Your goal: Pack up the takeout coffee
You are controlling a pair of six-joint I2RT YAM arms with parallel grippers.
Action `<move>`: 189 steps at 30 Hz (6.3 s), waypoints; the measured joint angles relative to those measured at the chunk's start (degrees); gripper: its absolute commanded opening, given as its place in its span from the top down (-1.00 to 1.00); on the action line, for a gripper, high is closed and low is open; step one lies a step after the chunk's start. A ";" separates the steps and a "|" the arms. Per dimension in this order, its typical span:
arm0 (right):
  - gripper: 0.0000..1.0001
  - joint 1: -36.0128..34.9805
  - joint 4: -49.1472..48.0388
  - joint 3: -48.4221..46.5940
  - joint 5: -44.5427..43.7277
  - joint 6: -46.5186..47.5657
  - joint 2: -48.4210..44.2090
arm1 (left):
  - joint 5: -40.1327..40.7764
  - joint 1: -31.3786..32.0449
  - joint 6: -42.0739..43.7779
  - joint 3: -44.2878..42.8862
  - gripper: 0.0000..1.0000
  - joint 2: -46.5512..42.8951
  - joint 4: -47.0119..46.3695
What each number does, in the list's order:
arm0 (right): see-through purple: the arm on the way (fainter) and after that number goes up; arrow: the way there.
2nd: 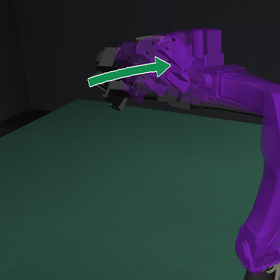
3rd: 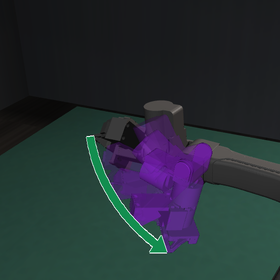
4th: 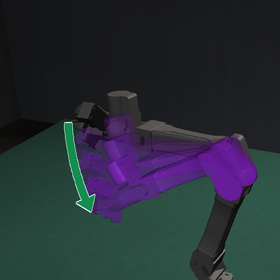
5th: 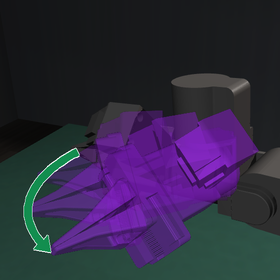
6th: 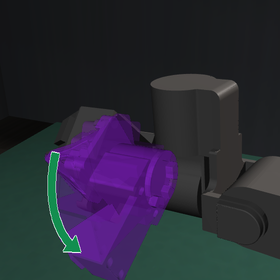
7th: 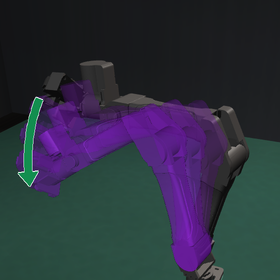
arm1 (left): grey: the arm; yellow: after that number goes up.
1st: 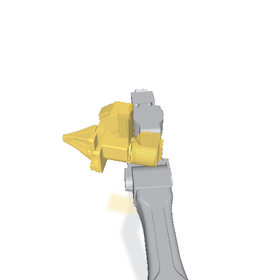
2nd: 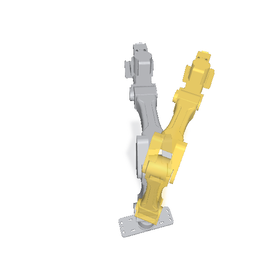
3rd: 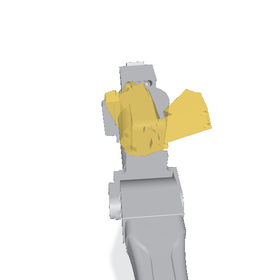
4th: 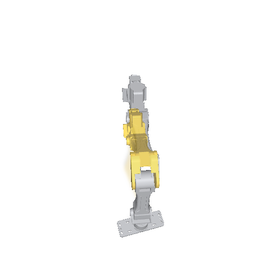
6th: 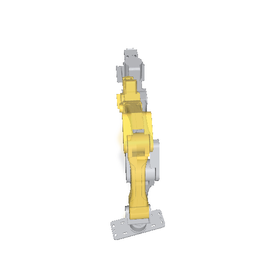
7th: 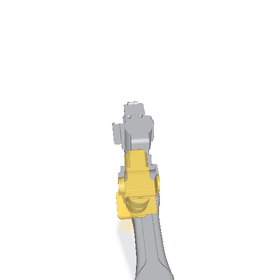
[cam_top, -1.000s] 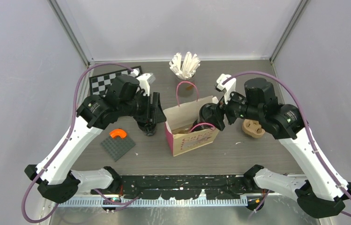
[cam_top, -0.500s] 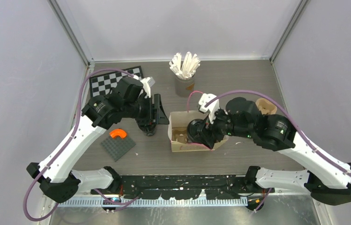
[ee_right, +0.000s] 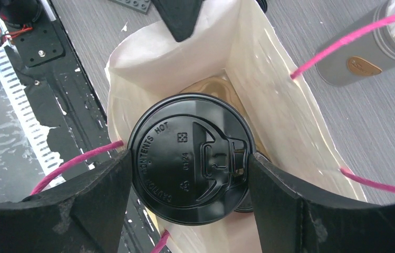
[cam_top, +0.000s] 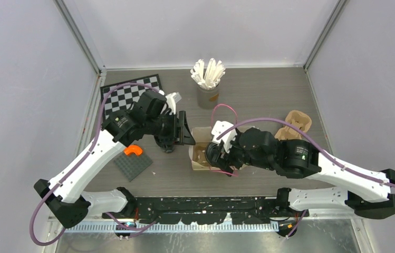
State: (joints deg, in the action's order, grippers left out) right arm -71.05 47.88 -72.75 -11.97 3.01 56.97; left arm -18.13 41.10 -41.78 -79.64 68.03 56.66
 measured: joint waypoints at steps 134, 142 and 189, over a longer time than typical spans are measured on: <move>-0.46 -1.81 -33.20 29.29 -2.49 43.58 4.00 | -4.63 4.28 7.23 25.05 1.00 -21.44 -16.39; -0.45 -1.16 -35.19 29.29 0.57 46.36 8.02 | -4.87 4.28 8.04 25.79 1.00 -21.44 -15.96; -0.45 2.25 -46.84 31.30 3.54 53.24 15.65 | -3.74 4.26 7.43 25.97 1.00 -23.91 -14.47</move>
State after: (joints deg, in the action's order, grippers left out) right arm -68.79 1.04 -41.45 -8.43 56.25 72.62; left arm -21.87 45.36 -34.35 -53.67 44.12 42.19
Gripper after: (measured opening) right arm 0.790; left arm 0.009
